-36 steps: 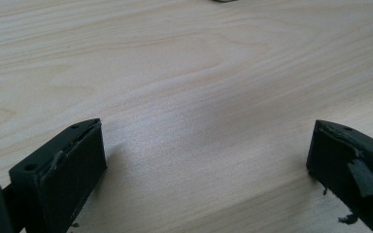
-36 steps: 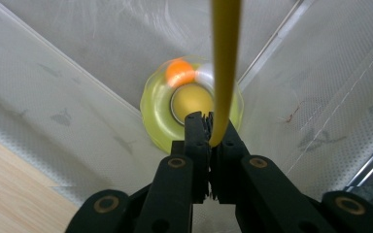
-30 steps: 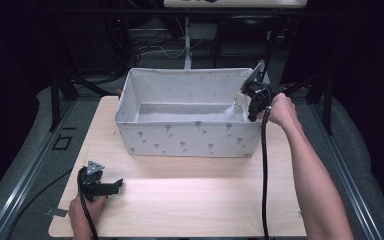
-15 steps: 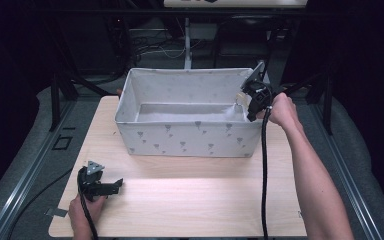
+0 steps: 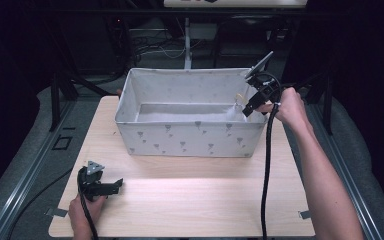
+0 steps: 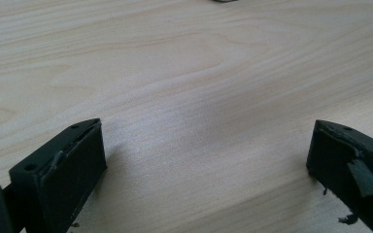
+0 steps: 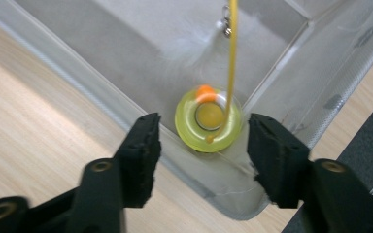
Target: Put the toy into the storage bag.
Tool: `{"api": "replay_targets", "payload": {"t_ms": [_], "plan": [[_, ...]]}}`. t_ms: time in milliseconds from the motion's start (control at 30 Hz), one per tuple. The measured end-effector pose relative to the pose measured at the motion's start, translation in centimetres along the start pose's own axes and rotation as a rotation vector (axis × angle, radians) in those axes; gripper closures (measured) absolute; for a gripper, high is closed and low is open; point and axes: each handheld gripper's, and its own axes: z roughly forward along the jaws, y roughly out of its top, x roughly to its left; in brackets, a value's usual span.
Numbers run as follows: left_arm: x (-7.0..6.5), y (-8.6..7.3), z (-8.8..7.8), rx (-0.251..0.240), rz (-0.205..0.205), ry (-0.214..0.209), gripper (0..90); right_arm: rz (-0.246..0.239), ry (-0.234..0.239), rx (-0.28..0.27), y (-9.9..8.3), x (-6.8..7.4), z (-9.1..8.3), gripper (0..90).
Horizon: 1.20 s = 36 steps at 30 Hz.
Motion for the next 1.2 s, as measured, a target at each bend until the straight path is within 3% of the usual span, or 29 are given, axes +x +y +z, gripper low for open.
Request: {"api": "replay_targets", "payload": {"t_ms": [367,600,900,1200], "plan": [[0.0,0.0,0.0,0.001,0.002,0.0,0.6,-0.09,0.032,-0.068,-1.5,3.6,-2.1,17.4],[0.0,0.0,0.0,-0.001,0.0,0.0,0.6,-0.151,0.052,-0.107,-2.6,5.9,-2.1,13.5],[0.0,0.0,0.0,-0.001,-0.001,0.0,0.6,-0.229,0.075,-0.107,-4.3,8.8,-0.5,2.9],[0.0,0.0,0.0,-0.002,0.0,0.0,0.6,-0.265,0.1,-0.119,-6.3,11.0,2.4,0.0]]}}
